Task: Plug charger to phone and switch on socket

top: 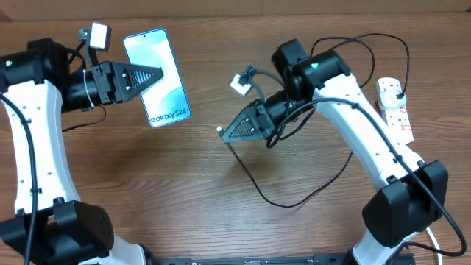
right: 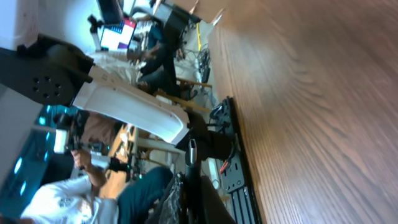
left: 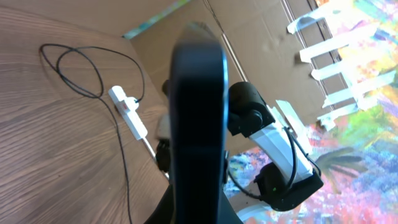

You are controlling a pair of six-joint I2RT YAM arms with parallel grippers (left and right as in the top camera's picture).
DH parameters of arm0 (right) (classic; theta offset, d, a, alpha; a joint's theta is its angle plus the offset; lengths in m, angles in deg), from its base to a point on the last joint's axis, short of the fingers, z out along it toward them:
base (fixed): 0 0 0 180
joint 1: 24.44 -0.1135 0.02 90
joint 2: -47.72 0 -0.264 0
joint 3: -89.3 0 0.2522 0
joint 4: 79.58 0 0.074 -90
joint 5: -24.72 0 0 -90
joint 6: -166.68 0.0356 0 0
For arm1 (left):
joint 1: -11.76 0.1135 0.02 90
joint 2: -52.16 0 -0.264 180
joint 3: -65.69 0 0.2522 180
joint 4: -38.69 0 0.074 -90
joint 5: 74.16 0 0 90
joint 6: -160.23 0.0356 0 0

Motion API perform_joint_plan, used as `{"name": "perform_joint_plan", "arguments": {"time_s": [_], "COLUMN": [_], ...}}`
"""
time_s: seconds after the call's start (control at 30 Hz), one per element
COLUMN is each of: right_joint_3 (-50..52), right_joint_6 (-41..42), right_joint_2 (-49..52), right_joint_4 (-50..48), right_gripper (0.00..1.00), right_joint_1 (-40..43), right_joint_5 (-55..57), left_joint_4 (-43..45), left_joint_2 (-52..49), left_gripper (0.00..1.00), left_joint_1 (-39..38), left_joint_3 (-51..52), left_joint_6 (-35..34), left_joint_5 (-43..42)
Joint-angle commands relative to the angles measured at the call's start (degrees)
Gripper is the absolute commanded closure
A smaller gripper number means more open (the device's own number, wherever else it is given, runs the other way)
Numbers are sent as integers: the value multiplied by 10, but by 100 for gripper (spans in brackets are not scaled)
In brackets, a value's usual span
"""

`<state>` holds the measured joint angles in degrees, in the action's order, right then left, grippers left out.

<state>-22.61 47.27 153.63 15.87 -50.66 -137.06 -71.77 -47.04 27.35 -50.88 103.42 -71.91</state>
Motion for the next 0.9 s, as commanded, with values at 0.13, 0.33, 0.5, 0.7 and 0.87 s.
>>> {"name": "perform_joint_plan", "arguments": {"time_s": [0.13, 0.33, 0.5, 0.7, 0.87], "right_joint_3": [-2, -2, -2, -7, -34], "right_joint_6": [24, 124, 145, 157, 159], "right_joint_2": [-3, -6, -10, -11, -12], "right_joint_4": [-46, -112, -127, -137, -115], "right_gripper": [96, 96, 96, 96, 96], "right_joint_1": [-52, -56, -56, -53, -48], "right_joint_5": [4, 48, 53, 51, 51], "left_joint_4": [-1, 5, 99, 238, 341], "left_joint_2": [-1, -1, -2, -2, -2], "left_gripper": [96, 95, 96, 96, 96], "left_joint_1": [-29, -30, -13, -21, -48], "left_joint_3": [-8, -8, -8, -8, -8], "left_joint_6": [-17, -39, -174, -453, -535], "left_joint_5": [-28, -28, -27, 97, 91]}}
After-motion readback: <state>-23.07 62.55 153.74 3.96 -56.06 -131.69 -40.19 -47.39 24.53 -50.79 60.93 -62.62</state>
